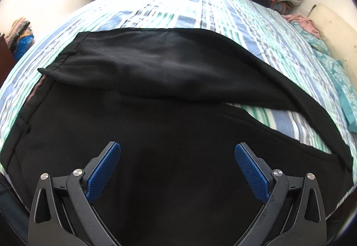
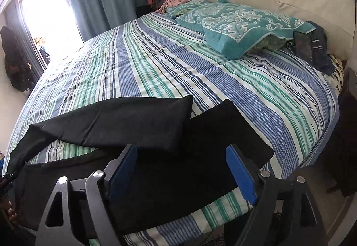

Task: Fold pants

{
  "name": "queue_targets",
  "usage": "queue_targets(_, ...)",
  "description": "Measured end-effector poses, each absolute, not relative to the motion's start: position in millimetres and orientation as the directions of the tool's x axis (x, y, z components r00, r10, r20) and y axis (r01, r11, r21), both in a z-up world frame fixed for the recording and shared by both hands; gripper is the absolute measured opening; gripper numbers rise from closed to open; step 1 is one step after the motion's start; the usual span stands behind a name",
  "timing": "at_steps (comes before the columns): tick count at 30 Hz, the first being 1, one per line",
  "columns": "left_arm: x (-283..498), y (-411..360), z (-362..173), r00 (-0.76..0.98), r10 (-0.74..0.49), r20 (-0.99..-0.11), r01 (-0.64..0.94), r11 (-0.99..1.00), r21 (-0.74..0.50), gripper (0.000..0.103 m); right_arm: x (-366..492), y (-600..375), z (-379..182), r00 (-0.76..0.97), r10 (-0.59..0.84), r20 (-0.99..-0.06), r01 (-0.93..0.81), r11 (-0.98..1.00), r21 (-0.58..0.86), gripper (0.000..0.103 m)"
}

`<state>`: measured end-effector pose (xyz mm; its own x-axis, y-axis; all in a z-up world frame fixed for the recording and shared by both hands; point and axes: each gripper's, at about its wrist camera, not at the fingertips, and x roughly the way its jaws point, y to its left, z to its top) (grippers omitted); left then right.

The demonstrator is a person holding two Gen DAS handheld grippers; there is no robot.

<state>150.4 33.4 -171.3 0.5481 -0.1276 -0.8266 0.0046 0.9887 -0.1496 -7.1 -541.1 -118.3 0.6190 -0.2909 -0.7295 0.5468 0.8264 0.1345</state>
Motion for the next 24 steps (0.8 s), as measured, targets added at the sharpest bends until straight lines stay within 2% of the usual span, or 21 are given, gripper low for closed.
queue_targets(2,133.1,25.5,-166.7,0.555,-0.162,-0.816,0.025,0.984,-0.178,0.102,-10.1,-514.1,-114.1,0.639,-0.281,-0.716,0.521,0.843,0.134,0.093)
queue_targets(8,114.8,4.3,-154.6,0.569,-0.2,-0.798,0.111,0.98,-0.167,0.102,-5.3,-440.6,-128.7,0.67,-0.187,-0.718,0.4,0.906,0.137,0.093)
queue_targets(13,108.2,3.0,-155.4,0.58,-0.188,-0.793,0.121,0.982,-0.144,0.102,-1.8,-408.6,-149.9,0.628,-0.224,-0.745,0.37,0.929,0.033,0.093)
queue_targets(15,105.0,6.5,-157.4,0.579,-0.187,-0.794,0.117,0.982,-0.146,0.102,-4.2,-406.6,-150.3,0.639,-0.216,-0.739,0.354,0.935,0.033,0.093)
queue_targets(19,101.8,13.4,-158.9,0.577,-0.171,-0.799,0.098,0.985,-0.141,0.102,-12.4,-421.9,-143.2,0.732,-0.051,-0.679,0.296,0.922,0.25,0.093)
queue_targets(21,101.0,17.8,-156.5,0.588,-0.17,-0.791,0.083,0.985,-0.149,0.102,-17.7,-431.7,-143.5,0.758,-0.033,-0.652,0.323,0.887,0.331,0.093)
queue_targets(24,99.3,21.8,-155.5,0.599,-0.166,-0.783,0.071,0.986,-0.154,0.102,-20.6,-442.1,-150.9,0.754,-0.031,-0.656,0.358,0.856,0.372,0.093)
